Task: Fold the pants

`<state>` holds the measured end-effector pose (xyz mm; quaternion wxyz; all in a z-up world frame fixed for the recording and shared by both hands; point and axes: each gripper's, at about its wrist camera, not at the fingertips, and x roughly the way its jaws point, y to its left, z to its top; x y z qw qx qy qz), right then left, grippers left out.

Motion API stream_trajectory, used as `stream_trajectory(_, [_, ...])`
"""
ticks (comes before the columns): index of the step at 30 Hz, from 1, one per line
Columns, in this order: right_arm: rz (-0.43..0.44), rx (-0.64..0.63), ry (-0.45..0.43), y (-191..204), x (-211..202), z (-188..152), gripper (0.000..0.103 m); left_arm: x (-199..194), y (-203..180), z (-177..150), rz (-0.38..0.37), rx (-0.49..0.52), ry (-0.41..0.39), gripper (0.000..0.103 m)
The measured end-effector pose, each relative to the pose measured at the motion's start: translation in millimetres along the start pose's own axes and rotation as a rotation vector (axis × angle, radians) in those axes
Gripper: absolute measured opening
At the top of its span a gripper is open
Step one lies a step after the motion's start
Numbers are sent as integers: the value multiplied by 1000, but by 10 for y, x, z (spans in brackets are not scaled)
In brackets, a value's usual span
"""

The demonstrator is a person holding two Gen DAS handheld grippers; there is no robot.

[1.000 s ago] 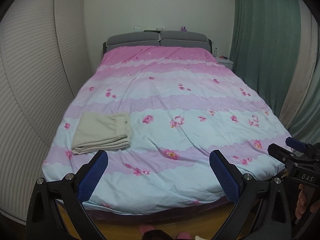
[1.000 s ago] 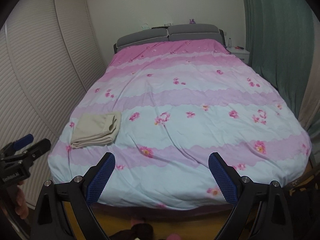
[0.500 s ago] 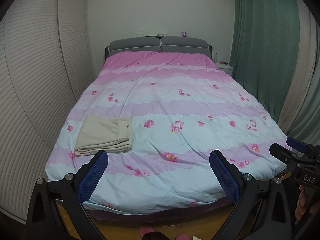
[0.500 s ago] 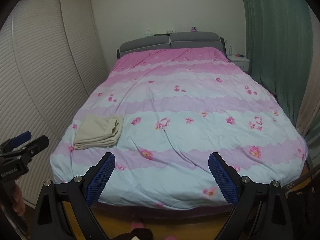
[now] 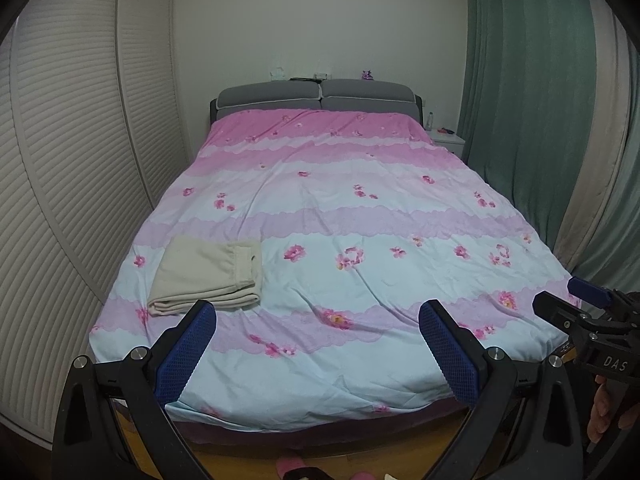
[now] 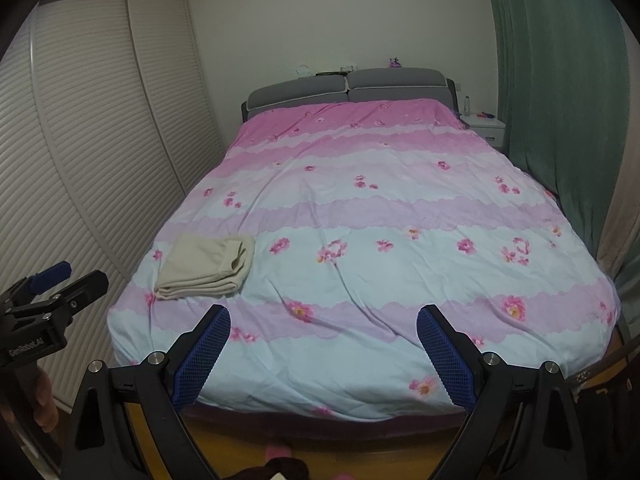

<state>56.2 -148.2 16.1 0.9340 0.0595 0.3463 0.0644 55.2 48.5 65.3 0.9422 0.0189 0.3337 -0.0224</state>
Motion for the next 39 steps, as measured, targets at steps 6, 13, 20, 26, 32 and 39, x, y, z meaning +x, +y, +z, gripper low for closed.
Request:
stream_trajectory(6, [6,-4,6,-60,-21,15,95,-10,-40,-10,4,3,-4,103])
stream_trajectory(13, [8,2,3,-70,-26,19,95,13,-68,-6,1,-1,7,103])
stream_trajectory(20, [13,1,4,-136,-22,24,95,1,-106,-1,10,16,-6,103])
stream_trajectory(26, [17,2,3,-189,-12,26,95,-13,-181,3,38,38,-26,103])
stream_trajectory(32, [18,4,5,-212,-9,32,95,6,-198,25,34,30,-24,103])
stream_trajectory(39, [17,7,5,-233,-1,31,95,11,-213,40,31,41,-27,103])
